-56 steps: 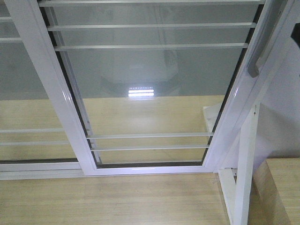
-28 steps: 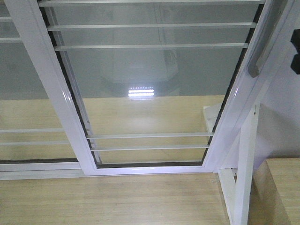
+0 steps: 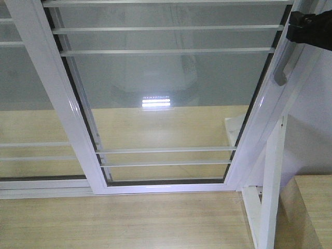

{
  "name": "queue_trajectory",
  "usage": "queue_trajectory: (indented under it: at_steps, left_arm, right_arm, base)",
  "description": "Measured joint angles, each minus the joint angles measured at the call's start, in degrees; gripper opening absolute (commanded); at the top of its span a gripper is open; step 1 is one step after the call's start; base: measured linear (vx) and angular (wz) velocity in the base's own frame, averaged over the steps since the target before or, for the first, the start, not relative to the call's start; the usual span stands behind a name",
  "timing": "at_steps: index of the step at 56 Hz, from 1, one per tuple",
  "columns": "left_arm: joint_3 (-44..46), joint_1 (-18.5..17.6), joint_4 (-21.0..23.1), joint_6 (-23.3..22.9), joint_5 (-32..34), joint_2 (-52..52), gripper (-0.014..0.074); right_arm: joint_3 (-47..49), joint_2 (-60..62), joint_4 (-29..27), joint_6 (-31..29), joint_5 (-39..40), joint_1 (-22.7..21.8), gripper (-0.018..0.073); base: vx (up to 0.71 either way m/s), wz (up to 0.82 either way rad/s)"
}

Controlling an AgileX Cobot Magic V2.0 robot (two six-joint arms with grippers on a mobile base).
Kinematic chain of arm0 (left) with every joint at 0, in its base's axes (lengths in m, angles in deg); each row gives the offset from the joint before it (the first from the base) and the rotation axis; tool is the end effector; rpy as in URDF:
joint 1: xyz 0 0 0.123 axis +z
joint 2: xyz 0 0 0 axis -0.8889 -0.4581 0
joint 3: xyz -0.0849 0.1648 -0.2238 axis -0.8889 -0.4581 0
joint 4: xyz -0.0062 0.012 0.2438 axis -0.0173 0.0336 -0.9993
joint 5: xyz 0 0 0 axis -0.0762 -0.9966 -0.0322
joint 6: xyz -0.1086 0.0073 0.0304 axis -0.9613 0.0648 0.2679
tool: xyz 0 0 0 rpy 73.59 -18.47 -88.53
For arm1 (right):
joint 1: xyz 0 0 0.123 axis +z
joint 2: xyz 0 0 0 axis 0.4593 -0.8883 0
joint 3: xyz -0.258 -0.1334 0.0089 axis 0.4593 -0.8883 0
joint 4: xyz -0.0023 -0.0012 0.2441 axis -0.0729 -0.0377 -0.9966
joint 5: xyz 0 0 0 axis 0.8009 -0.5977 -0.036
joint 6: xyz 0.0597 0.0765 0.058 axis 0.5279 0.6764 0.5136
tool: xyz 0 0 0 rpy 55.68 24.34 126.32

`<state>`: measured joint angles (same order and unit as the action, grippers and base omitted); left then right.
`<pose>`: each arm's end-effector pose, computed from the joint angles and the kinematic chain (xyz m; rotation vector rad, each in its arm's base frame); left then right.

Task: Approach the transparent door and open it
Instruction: 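Reach the right gripper to the grey door handle and grasp it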

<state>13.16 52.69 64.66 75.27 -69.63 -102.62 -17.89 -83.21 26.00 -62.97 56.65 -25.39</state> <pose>0.1760 -0.0299 0.3769 0.1237 1.4920 -0.1309 0.3240 0.0110 0.3406 -0.0956 1.8127 -0.0263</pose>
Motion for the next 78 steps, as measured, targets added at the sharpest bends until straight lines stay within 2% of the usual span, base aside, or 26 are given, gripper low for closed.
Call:
queue_trajectory:
  at_steps: [8, 21, 44, 62, 71, 78]
  left_arm:
    - [0.0, 0.0, 0.0, 0.0, 0.0, 0.0, 0.047]
    - [0.0, 0.0, 0.0, 0.0, 0.0, 0.0, 0.047]
    - [0.0, 0.0, 0.0, 0.0, 0.0, 0.0, 0.047]
    - [0.0, 0.0, 0.0, 0.0, 0.0, 0.0, 0.047]
    - [0.0, 0.0, 0.0, 0.0, 0.0, 0.0, 0.047]
    - [0.0, 0.0, 0.0, 0.0, -0.1, 0.0, 0.047]
  right_arm:
    - [2.5, -3.9, -0.4, -0.2, 0.0, -0.6, 0.0578]
    - [4.0, -8.7, -4.3, 2.1, 0.8, -5.0, 0.0575]
    - [4.5, -14.7, -0.4, 1.7, 8.2, -5.4, 0.0551]
    - [11.7, -21.3, 0.0, 1.7, 9.0, -5.4, 0.0537]
    - [14.3, -23.7, 0.0, 1.7, 9.1, -5.4, 0.0459]
    - [15.0, -24.4, 0.0, 1.7, 9.0, -5.4, 0.0305]
  base:
    - [0.0, 0.0]
    - [0.0, 0.0]
    - [0.0, 0.0]
    - [0.0, 0.0]
    - [0.0, 0.0]
    - [0.0, 0.0]
